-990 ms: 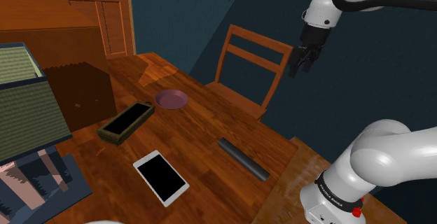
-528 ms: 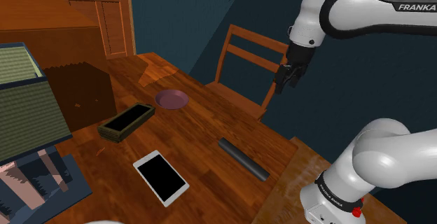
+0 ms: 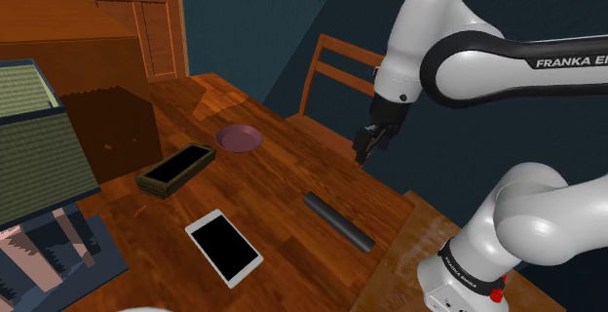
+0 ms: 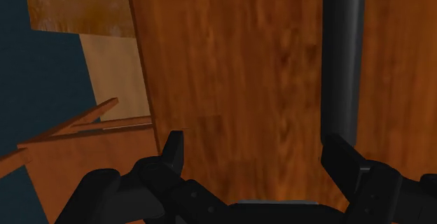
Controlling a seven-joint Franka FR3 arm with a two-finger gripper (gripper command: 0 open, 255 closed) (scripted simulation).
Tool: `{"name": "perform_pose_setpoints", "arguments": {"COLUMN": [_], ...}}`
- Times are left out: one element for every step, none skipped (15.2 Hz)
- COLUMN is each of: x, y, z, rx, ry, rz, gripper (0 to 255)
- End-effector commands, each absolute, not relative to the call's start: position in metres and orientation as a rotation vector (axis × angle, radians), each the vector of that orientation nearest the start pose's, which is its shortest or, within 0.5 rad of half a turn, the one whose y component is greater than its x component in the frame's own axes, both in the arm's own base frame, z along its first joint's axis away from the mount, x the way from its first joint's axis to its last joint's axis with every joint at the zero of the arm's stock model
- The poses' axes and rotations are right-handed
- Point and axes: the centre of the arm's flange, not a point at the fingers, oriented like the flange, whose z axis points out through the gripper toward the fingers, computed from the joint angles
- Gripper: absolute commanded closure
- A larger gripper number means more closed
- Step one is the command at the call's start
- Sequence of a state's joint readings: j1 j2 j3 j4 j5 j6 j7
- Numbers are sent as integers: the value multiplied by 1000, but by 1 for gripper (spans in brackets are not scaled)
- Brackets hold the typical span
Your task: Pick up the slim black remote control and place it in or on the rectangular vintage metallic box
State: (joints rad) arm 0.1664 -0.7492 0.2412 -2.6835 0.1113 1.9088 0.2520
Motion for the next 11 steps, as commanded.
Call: {"name": "perform_pose_setpoints", "arguments": {"x": [287,285,283,281,279,277,275,272,270,268,268], "y": [155,165,176,186,197,207,217,228,238,247,247], "z": [427,419,411,403,394,386,378,370,362,355,349], "rx": [-3209,-3210,-3211,-3212,-3213,-3214,-3215,-3216,-3217,-3218,-3218], "ry": [-94,-102,-109,-117,-125,-132,-140,-147,-155,-162,-162], "rz": [17,13,8,4,-1,-5,-10,-14,-18,-22,-22], "gripper": [0,0,0,0,0,0,0,0,0,0,0]}}
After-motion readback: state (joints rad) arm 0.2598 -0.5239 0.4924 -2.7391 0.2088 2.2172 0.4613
